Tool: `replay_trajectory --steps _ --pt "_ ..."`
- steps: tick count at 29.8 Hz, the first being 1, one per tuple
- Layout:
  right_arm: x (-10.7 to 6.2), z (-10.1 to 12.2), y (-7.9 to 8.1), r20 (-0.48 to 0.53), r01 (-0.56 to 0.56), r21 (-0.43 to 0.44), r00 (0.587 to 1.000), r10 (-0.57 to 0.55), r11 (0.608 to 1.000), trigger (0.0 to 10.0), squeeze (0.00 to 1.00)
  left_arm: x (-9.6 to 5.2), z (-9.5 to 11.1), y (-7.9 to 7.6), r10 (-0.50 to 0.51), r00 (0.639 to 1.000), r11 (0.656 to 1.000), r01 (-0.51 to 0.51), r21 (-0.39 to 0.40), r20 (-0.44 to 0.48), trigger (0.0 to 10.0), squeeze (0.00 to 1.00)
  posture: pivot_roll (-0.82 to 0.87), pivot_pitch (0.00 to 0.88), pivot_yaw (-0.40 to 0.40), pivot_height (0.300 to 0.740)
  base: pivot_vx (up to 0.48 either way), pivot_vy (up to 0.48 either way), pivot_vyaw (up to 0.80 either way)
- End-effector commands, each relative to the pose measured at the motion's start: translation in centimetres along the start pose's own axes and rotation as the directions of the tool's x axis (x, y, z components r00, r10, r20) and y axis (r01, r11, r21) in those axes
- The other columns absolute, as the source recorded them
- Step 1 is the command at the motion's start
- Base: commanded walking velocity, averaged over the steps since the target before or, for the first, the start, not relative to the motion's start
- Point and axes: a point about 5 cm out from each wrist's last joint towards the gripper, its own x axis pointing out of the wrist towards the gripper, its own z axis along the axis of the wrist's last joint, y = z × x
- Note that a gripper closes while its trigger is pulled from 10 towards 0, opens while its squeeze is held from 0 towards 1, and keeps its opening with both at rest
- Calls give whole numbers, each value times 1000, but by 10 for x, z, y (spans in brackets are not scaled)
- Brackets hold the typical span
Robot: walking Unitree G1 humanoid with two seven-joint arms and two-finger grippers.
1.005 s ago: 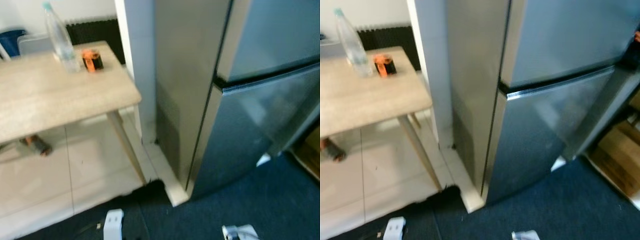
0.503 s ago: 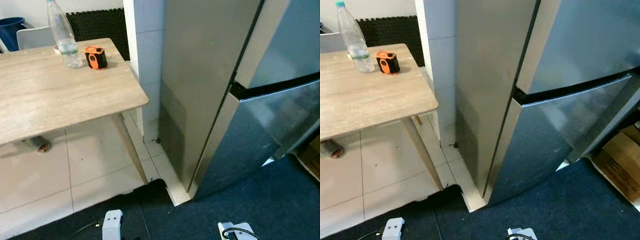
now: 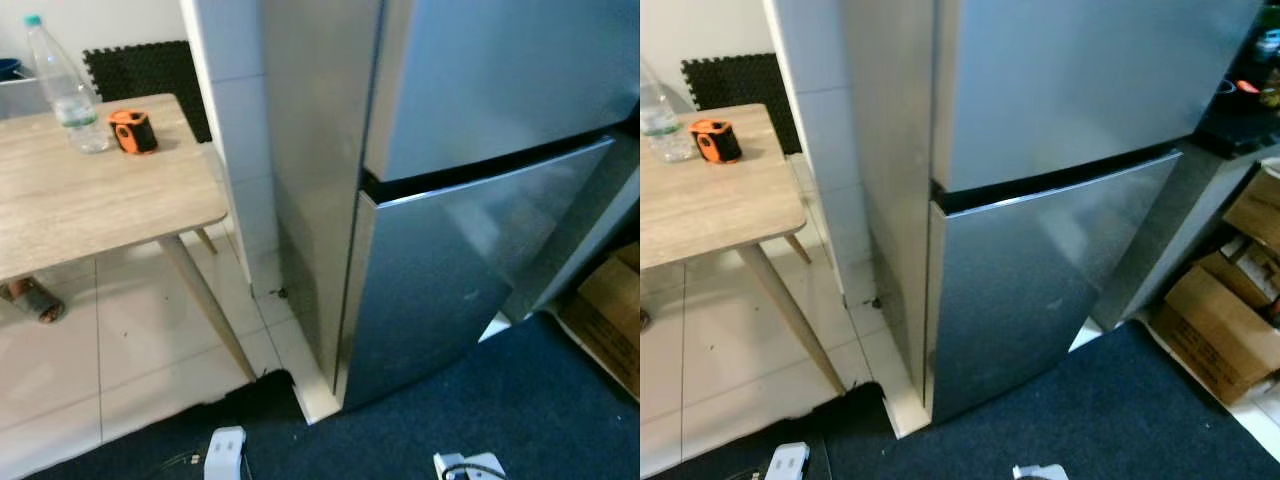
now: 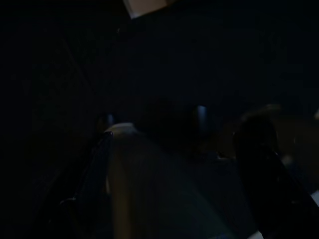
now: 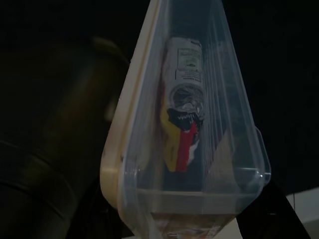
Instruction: Restocking fridge
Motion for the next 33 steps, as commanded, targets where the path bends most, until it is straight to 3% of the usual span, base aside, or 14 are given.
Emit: replay_trajectory --steps 1,5,18,24,33 --pt "-1 1 -7 6 21 7 1000 -21 1000 10000 0 -1 -6 -1 0 1000 1000 0 -2 -20 10000 0 -57 63 -3 740 0 -386 0" --pt "-1 1 -7 6 23 6 1000 -23 1000 10000 0 0 -5 0 14 1000 1000 -14 5 -18 10000 0 -57 61 -4 740 0 -344 0" --pt "0 3 -8 7 22 2 1000 -22 1000 10000 0 -1 -2 3 42 999 999 -42 -7 -2 10000 0 -55 62 -6 740 0 0 0" --pt "0 3 -7 7 21 3 1000 -22 1000 10000 0 -1 -1 2 27 1000 1000 -27 -8 3 10000 0 -55 63 -4 740 0 -434 0" --pt "0 3 -8 6 21 2 1000 -21 1000 10000 0 -1 6 7 91 995 995 -89 -43 38 10000 0 -59 63 -11 740 0 -31 0"
